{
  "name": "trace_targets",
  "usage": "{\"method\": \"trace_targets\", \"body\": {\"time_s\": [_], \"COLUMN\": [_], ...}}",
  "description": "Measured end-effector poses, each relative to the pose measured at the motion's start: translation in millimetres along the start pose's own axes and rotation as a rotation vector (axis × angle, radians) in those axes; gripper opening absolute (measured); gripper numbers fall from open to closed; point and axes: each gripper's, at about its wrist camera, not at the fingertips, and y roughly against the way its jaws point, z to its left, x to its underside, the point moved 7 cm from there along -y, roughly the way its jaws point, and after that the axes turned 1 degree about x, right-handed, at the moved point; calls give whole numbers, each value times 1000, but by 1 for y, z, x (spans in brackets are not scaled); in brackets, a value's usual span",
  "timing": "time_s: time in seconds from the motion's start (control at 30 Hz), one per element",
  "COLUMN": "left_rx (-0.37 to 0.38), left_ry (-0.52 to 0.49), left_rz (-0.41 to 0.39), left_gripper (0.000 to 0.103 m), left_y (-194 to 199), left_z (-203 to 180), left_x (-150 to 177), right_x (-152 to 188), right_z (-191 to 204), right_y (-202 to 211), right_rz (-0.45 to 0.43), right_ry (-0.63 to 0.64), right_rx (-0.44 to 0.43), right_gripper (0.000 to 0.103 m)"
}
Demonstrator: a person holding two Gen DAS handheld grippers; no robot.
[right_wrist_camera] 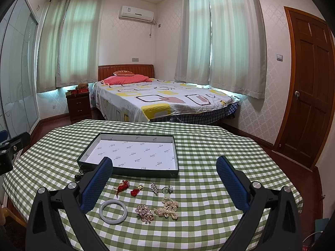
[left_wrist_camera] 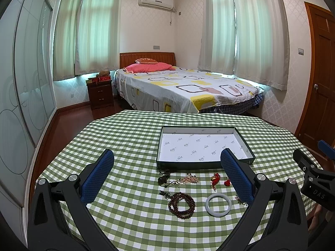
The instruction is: Organize jewelry
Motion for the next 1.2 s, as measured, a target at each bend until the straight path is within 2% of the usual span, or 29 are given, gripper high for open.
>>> {"method": "trace_targets", "body": {"time_s": [1.2], "left_rx": [3], "left_ry": [8], "left_rz": [25], "left_gripper": [99], "left_y": [-5], "left_z": [-2], "left_x": [9], "right_x": [1], "right_z": [0], "right_y": [-1], "right_rz": [-1], "right_ry": [2], "right_rx": [0], "right_gripper": [97]}}
